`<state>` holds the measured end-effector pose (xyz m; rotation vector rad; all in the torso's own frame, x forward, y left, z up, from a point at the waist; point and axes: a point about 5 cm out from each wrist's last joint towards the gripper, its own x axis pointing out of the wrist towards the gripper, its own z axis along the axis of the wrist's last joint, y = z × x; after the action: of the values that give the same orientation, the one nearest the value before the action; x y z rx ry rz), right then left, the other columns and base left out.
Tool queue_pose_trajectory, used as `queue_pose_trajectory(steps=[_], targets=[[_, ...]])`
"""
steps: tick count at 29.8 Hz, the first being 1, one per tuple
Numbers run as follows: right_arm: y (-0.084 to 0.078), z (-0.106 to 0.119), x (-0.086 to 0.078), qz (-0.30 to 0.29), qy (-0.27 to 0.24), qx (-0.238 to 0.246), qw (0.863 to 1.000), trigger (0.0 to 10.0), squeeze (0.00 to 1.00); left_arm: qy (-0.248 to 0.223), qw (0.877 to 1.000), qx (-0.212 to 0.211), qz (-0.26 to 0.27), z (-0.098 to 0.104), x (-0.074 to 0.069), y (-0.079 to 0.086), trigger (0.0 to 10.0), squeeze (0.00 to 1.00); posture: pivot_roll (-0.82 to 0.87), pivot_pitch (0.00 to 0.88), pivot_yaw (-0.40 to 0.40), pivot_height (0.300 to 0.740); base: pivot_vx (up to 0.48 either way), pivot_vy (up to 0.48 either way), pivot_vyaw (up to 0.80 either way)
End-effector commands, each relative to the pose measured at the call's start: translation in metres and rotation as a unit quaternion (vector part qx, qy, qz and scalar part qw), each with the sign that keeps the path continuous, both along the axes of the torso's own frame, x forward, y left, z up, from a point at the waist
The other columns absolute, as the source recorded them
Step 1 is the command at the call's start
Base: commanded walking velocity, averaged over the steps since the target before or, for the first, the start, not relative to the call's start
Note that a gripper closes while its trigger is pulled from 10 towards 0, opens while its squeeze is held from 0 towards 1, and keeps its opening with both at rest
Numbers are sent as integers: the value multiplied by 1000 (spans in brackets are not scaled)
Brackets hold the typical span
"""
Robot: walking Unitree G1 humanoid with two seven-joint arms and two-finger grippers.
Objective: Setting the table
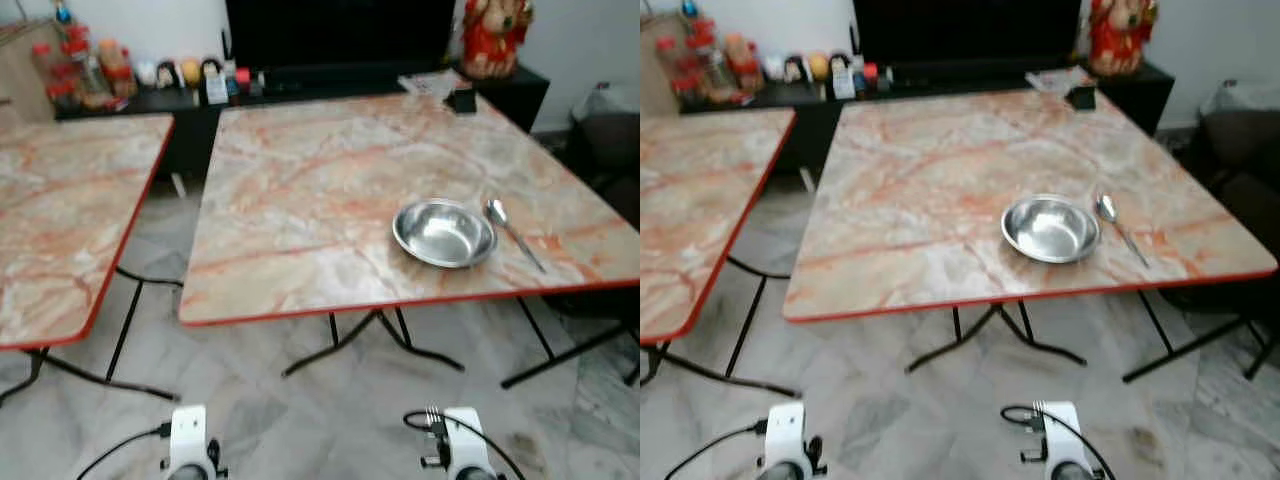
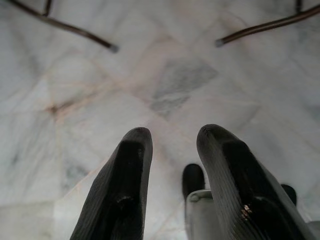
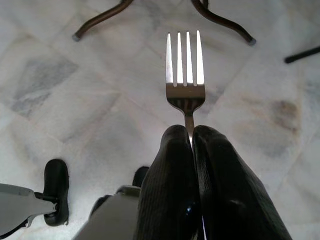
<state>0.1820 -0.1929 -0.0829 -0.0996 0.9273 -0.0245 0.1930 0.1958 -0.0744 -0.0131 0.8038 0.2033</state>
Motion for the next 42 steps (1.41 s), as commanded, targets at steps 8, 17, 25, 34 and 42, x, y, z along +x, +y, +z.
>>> queue_pose_trajectory(steps=[8,17,25,34,42], targets=[[2,1,3,0,-1,-5,1000,10000,0,19,1000,13,-4,-3,-6,3,10000,0,-46,0,19,740,0,-279,83],[3,1,3,3,-4,-11,1000,10000,0,22,1000,14,-5,-4,-7,3,10000,0,-45,0,20,740,0,-313,224],[3,1,3,10,0,-14,1000,10000,0,23,1000,14,-7,-4,-8,2,10000,0,-45,0,18,740,152,-360,0],[4,1,4,12,-1,-14,1000,10000,0,24,1000,14,-8,-4,-8,3,10000,0,-48,0,20,740,247,-375,0],[6,2,6,13,-8,-12,1000,10000,0,22,1000,14,-6,-4,-8,4,10000,0,-47,0,19,740,248,-375,0]])
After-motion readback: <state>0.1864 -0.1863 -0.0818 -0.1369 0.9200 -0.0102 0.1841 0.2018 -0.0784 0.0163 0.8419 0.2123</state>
